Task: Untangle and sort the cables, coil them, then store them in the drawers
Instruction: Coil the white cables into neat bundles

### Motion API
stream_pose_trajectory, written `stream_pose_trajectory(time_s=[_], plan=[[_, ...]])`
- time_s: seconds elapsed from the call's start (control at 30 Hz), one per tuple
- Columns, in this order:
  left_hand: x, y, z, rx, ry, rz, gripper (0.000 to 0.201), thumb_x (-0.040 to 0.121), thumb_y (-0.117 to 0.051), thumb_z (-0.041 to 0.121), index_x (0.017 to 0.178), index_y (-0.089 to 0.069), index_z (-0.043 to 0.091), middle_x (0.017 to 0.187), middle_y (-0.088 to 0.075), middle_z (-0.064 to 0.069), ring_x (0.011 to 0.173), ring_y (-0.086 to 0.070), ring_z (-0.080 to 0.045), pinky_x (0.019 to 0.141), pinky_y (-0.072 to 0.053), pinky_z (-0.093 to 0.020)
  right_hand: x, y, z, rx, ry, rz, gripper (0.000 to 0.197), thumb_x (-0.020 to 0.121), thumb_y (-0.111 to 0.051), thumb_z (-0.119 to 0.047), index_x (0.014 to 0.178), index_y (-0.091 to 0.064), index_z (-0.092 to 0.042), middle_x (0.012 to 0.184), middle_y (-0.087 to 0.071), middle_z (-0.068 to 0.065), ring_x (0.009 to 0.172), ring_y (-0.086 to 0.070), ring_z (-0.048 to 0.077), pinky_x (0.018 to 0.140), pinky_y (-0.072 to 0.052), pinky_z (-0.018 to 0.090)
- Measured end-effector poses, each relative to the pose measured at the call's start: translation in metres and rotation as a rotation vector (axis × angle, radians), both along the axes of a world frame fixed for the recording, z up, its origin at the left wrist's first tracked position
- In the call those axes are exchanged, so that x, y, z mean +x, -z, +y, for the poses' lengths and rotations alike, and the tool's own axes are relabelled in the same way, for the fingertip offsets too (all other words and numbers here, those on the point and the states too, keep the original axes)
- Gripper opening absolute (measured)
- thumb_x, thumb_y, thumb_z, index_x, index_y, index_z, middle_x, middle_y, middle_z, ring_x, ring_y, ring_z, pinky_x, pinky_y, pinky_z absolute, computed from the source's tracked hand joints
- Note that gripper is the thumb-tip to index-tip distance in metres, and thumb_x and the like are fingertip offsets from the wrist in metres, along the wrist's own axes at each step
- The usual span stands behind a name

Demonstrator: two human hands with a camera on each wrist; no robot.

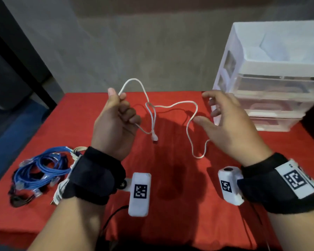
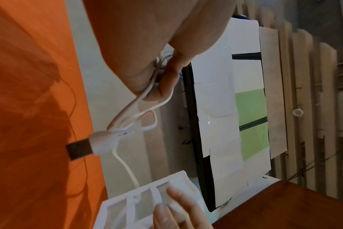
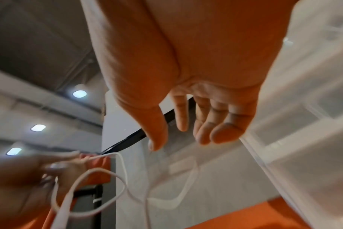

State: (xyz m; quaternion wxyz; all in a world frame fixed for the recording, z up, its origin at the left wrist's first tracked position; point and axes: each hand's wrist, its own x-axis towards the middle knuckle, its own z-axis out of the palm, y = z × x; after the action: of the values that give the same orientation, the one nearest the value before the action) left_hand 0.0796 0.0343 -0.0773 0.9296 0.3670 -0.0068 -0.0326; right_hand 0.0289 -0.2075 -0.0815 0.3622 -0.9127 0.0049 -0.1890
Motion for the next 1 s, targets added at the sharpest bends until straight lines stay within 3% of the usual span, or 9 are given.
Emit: stream_pose_trajectory(time_s=[0.1,0.2,0.3,0.37,0.47,0.63,0.8,0.9,1.0], plan=[[-0.006,0.004,-0.005,-0.065,0.101,0.034,0.03,0.103,-0.047,0.042,0.087,-0.052,0.018,0.062,-0.025,0.01,0.046,-0.024,-0.004,0.045,-0.03,-0.015,-0.002,-0.003,0.018,-0.159,-0.177,-0.179,0.057,0.086,-0.075,-0.012,0.138,-0.059,-0.029,0.121,-0.053,-0.004,0.115,-0.053,0.018,0.103,-0.037,0.023],[-0.014,0.008,-0.011,-0.113,0.196,0.086,0.032,0.105,-0.043,0.042,0.088,-0.053,0.017,0.06,-0.026,0.011,0.044,-0.024,-0.003,0.041,-0.027,-0.015,-0.005,0.004,0.035,-0.146,-0.381,-0.116,0.066,0.089,-0.07,-0.004,0.145,-0.054,-0.034,0.133,-0.049,-0.002,0.113,-0.053,0.009,0.099,-0.035,0.01],[-0.022,0.007,-0.018,-0.062,0.236,0.114,0.033,0.105,-0.043,0.042,0.091,-0.054,0.015,0.06,-0.028,0.01,0.043,-0.024,-0.002,0.039,-0.023,-0.014,-0.008,0.007,0.044,-0.131,-0.45,-0.088,0.042,0.087,-0.073,-0.018,0.127,-0.07,-0.03,0.128,-0.055,-0.004,0.098,-0.053,0.0,0.09,-0.036,0.008],[-0.025,0.007,-0.02,-0.029,0.244,0.123,0.033,0.103,-0.045,0.043,0.091,-0.055,0.015,0.06,-0.029,0.009,0.044,-0.023,-0.002,0.039,-0.022,-0.013,-0.009,0.003,0.045,-0.133,-0.476,-0.104,0.018,0.086,-0.071,-0.024,0.104,-0.076,-0.025,0.112,-0.063,-0.008,0.095,-0.058,0.004,0.087,-0.044,0.019],[-0.025,0.008,-0.018,0.055,0.23,0.132,0.034,0.104,-0.043,0.04,0.095,-0.059,0.012,0.062,-0.033,0.008,0.047,-0.023,-0.003,0.04,-0.023,-0.016,-0.012,-0.005,0.04,-0.068,-0.424,-0.093,0.004,0.089,-0.075,-0.03,0.09,-0.076,-0.026,0.087,-0.071,-0.01,0.083,-0.062,0.007,0.078,-0.045,0.027],[-0.029,0.014,-0.021,0.491,0.196,-0.028,0.036,0.108,-0.039,0.031,0.099,-0.066,0.009,0.067,-0.038,0.002,0.051,-0.025,-0.009,0.048,-0.024,-0.023,-0.012,-0.015,0.026,0.515,-0.213,-0.136,0.005,0.091,-0.076,-0.02,0.089,-0.075,-0.015,0.066,-0.062,0.012,0.062,-0.059,0.019,0.068,-0.047,0.027],[-0.038,0.015,-0.035,0.743,0.235,-0.234,0.038,0.107,-0.045,0.031,0.097,-0.067,0.001,0.064,-0.039,0.001,0.052,-0.033,-0.013,0.051,-0.034,-0.029,-0.012,-0.006,0.033,0.342,-0.201,-0.152,0.01,0.094,-0.072,-0.022,0.086,-0.073,-0.017,0.082,-0.069,0.002,0.08,-0.066,0.017,0.073,-0.053,0.031],[-0.039,0.015,-0.035,0.866,0.083,-0.328,0.028,0.1,-0.056,0.036,0.091,-0.07,0.013,0.06,-0.047,0.001,0.053,-0.043,-0.016,0.054,-0.038,-0.035,-0.014,-0.002,0.036,0.489,-0.215,-0.061,0.012,0.097,-0.069,-0.016,0.087,-0.07,-0.01,0.074,-0.068,0.014,0.065,-0.065,0.028,0.059,-0.052,0.024],[-0.036,0.017,-0.033,0.791,-0.017,-0.322,0.018,0.098,-0.063,0.024,0.099,-0.059,0.007,0.065,-0.052,-0.006,0.056,-0.048,-0.018,0.055,-0.042,-0.033,-0.014,0.002,0.032,0.528,-0.147,-0.046,0.005,0.097,-0.068,-0.017,0.095,-0.072,-0.016,0.068,-0.069,0.007,0.057,-0.06,0.015,0.061,-0.049,0.033]])
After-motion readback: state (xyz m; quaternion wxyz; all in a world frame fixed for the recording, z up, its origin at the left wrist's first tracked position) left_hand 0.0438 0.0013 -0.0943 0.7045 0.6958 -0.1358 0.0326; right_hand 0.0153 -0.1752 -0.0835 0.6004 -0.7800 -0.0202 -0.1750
